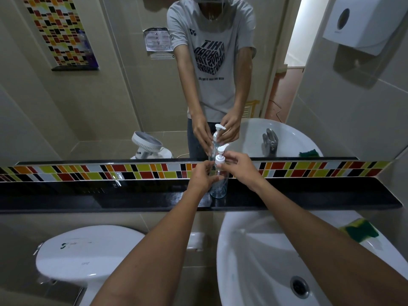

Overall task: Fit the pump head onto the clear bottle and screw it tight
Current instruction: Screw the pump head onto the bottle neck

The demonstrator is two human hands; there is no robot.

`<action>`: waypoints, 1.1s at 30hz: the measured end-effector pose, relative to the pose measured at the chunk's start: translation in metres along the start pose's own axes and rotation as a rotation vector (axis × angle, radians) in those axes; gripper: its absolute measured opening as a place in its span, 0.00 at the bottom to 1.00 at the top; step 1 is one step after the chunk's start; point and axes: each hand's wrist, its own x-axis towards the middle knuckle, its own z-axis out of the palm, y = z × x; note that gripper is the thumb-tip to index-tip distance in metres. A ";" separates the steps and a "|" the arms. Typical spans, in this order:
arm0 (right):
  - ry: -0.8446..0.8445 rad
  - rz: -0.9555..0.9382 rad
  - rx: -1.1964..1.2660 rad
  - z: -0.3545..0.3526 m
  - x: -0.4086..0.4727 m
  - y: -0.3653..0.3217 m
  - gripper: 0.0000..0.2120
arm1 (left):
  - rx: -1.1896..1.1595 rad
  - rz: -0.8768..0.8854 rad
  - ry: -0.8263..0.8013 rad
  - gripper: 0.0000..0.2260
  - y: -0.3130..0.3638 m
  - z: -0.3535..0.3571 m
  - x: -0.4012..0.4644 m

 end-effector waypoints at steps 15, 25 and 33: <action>-0.071 0.038 -0.083 0.001 0.015 0.007 0.17 | 0.020 -0.004 0.021 0.23 -0.009 -0.002 0.001; 0.215 0.026 -0.174 0.013 0.010 -0.002 0.19 | -0.011 0.028 0.039 0.18 -0.004 0.001 -0.001; 0.368 0.069 -0.262 0.030 0.011 0.000 0.26 | -0.053 0.022 0.074 0.17 -0.005 0.003 -0.004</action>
